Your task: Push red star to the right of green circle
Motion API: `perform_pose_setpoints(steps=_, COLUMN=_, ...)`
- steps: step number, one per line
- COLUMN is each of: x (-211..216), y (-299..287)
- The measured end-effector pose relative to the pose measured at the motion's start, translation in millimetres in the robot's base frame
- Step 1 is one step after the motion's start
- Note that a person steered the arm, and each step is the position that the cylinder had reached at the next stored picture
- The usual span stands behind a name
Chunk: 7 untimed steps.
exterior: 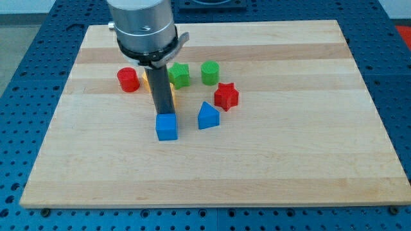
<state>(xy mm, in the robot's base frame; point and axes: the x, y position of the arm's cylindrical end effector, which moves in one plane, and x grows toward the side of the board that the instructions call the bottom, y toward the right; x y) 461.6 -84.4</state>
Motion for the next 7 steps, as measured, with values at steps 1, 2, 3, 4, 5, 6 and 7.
perform_pose_setpoints(steps=1, x=-6.2, y=4.0)
perform_pose_setpoints(steps=2, x=-28.0, y=3.0)
perform_pose_setpoints(steps=3, x=-33.6, y=2.4)
perform_pose_setpoints(steps=4, x=-30.4, y=7.6)
perform_pose_setpoints(steps=5, x=-30.1, y=47.6)
perform_pose_setpoints(steps=6, x=-30.1, y=79.1)
perform_pose_setpoints(steps=7, x=-34.7, y=105.2)
